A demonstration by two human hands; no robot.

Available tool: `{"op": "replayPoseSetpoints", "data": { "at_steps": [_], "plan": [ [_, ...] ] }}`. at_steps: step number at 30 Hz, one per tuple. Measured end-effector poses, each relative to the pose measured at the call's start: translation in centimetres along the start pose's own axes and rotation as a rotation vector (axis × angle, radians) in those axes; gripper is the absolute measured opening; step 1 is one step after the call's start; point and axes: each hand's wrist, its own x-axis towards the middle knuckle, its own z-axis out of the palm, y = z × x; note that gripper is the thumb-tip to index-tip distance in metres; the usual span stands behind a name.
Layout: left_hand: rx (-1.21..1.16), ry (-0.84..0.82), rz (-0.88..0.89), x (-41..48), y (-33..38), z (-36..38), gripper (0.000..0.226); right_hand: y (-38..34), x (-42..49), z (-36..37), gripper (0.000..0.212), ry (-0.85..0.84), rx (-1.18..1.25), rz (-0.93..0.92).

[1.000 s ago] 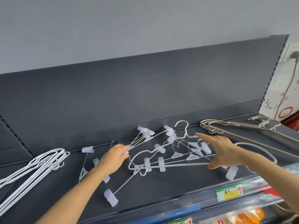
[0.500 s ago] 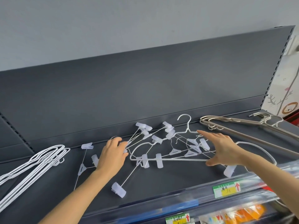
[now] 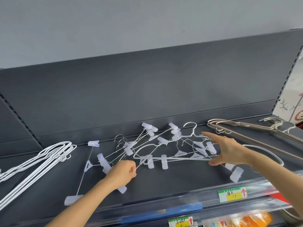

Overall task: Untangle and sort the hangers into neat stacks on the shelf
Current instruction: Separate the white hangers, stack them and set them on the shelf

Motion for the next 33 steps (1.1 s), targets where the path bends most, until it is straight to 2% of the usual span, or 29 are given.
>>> {"op": "replayPoseSetpoints", "data": {
  "at_steps": [6, 13, 16, 20, 23, 26, 28, 30, 33],
  "plan": [
    [-0.105, -0.048, 0.058, -0.6, -0.6, -1.6, 0.019, -1.1, 1.0, -0.5, 0.099, -0.023, -0.003, -0.039],
    [-0.059, -0.007, 0.092, -1.2, -2.5, -3.2, 0.015, -2.2, 1.6, -0.9, 0.091, -0.055, 0.034, -0.042],
    [0.033, 0.075, 0.108, -1.5, -2.6, -3.6, 0.017, -2.7, 1.7, -0.9, 0.085, -0.090, 0.030, -0.055],
    [0.132, 0.171, 0.139, -1.8, -2.7, -3.9, 0.017, -4.0, 1.7, -0.9, 0.065, -0.115, -0.059, -0.086],
    [0.113, 0.180, 0.145, -1.9, -2.7, -3.8, 0.018, -5.6, 1.8, -0.2, 0.046, -0.040, -0.217, -0.157],
    [0.089, 0.188, 0.178, -2.0, -2.5, -3.7, 0.020, -7.5, 2.3, 1.2, 0.025, 0.045, -0.248, -0.271],
    [0.089, 0.194, 0.199, -2.1, -2.4, -3.8, 0.021, -8.5, 2.7, 1.9, 0.012, 0.005, -0.240, -0.270],
    [0.095, 0.199, 0.209, -2.3, -2.5, -4.0, 0.021, -8.7, 3.0, 2.4, 0.013, -0.038, -0.162, -0.243],
    [0.086, 0.182, 0.222, -2.6, -3.1, -4.2, 0.018, -8.9, 3.4, 2.3, 0.018, 0.001, -0.142, -0.241]
  ]
}}
